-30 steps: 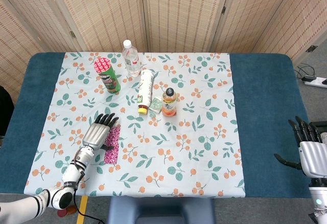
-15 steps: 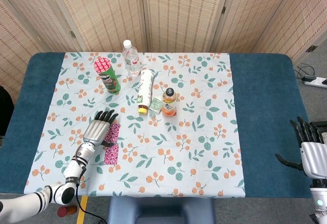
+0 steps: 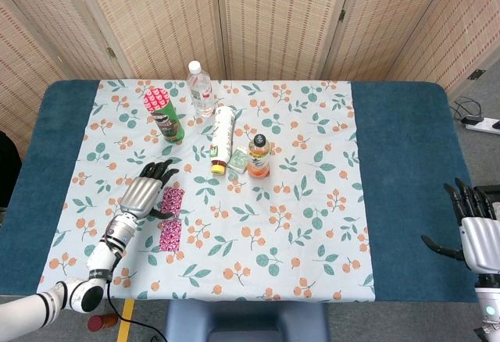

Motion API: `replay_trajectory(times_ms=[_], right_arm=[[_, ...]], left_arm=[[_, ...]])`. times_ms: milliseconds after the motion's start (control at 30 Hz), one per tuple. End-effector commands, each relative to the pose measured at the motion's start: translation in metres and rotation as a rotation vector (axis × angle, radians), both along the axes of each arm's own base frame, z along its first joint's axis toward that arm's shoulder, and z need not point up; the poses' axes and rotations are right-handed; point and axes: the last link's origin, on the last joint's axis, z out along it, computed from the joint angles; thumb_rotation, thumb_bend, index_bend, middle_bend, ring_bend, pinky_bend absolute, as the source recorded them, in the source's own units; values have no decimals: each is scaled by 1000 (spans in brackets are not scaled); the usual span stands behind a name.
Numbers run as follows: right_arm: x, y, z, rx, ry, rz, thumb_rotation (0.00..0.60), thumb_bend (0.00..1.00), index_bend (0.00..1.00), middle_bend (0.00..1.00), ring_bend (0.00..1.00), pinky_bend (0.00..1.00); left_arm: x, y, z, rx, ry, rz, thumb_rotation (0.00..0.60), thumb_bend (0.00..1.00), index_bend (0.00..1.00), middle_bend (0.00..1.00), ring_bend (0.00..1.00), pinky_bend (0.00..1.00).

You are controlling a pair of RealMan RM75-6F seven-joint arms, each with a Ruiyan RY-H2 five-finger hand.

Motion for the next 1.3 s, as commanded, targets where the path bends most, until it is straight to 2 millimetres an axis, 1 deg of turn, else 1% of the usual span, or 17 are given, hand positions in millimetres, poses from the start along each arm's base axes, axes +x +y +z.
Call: replay_trajectory(times_ms=[33,100,133,167,200,233,267,300,467,533,967,1300], right_arm=[[0,0,-1,2,-4,3,467,195,0,0,0,0],[1,1,-1,4,-7,5,467,195,0,0,0,0],[1,1,-1,5,-8,7,469,195,0,0,0,0],[1,2,-1,4,-9,8,468,195,0,0,0,0],[1,2,-1,5,-11,8,467,195,0,0,0,0],[1,2,-2,5,-12,8,466,195,0,0,0,0],[1,3,-2,5,-13,8,466,195,0,0,0,0],[0,3,-2,6,-13,7,466,195,0,0,0,0],[0,5,-2,5,-15,7,466,195,0,0,0,0],[-1,6,-1,3,-16,4,467,195,0,0,0,0],[0,6,-3,8,-16,2,467,195,0,0,0,0],[1,5,-3,6,-18,1,467,195,0,0,0,0]], left_arm=[[0,-3,6,-37,11,-16,469,281,201,0,0,0],[-1,-5,8,-55,17,-13,285,355,223,0,0,0],[-2,-5,8,-69,15,-7,231,374,232,0,0,0],[-3,-6,7,-89,8,2,150,402,245,0,0,0],[-3,-7,7,-104,4,9,98,425,250,0,0,0],[-4,-7,6,-121,2,17,61,441,251,0,0,0],[-4,-7,6,-130,1,19,27,458,251,0,0,0],[-4,-7,5,-136,-2,20,5,467,253,0,0,0],[-6,-6,-1,-153,-12,27,0,458,271,0,0,0],[-9,-6,-7,-171,-3,35,0,447,273,0,0,0],[-20,-12,-25,-147,68,-17,0,444,290,0,0,0],[-28,-14,-30,-145,99,-1,0,446,295,0,0,0]])
